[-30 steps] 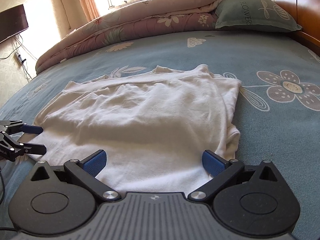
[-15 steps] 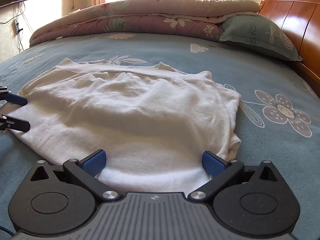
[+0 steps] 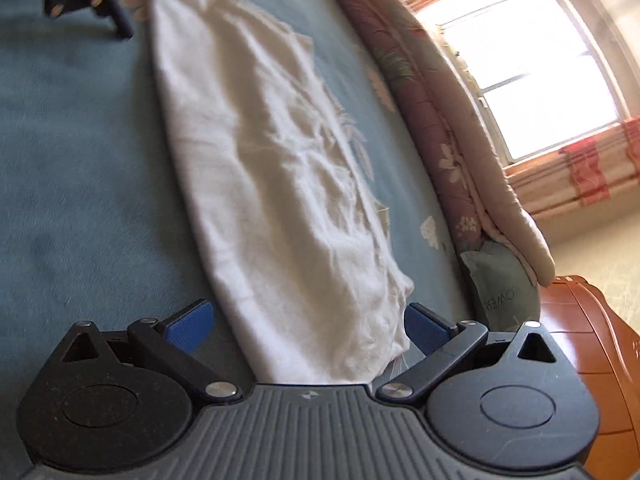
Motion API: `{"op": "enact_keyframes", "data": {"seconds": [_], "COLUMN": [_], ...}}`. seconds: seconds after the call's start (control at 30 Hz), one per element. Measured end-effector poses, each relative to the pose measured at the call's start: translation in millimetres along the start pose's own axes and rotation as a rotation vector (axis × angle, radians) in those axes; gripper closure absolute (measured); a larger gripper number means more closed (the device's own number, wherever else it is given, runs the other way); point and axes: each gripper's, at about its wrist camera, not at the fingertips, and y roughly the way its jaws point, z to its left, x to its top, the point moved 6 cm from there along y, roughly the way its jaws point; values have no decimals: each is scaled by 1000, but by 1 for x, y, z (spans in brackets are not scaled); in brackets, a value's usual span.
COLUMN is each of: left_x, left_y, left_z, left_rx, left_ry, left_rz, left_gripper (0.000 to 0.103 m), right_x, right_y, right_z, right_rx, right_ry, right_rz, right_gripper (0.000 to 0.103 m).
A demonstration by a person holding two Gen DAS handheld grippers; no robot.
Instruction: Fold clothes
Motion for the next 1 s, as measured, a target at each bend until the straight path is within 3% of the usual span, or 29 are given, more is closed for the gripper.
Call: {"op": "enact_keyframes", "data": {"seconds": [0.33,0.43,0.6,0.7,0.87,1.0], "left_x": [60,53,17,16,42,39], "left_y": [26,26,31,38,44,44], "left_z": [-25,-23,1,5,-9,-8], "left_rx": [20,49,142,185,232,241], "left_ry": [128,201,213,236,299,308], "left_rz": [-76,-81,7,36,-10,-25], "left_gripper": [0,0,0,0,1,1], "right_x": [37,49,2,-14,14,23], "right_y": [20,26,30,36,40,39], "right_z": [-2,-3,-23,-30,-20,-13], "right_rx": [-23,-31,-81,-109,-136,-153], "right_ry": [8,12,36,29,18,-12], "right_rz": [-58,-79,-6,29,-29,-61], "right_gripper": [0,0,0,0,0,0]}}
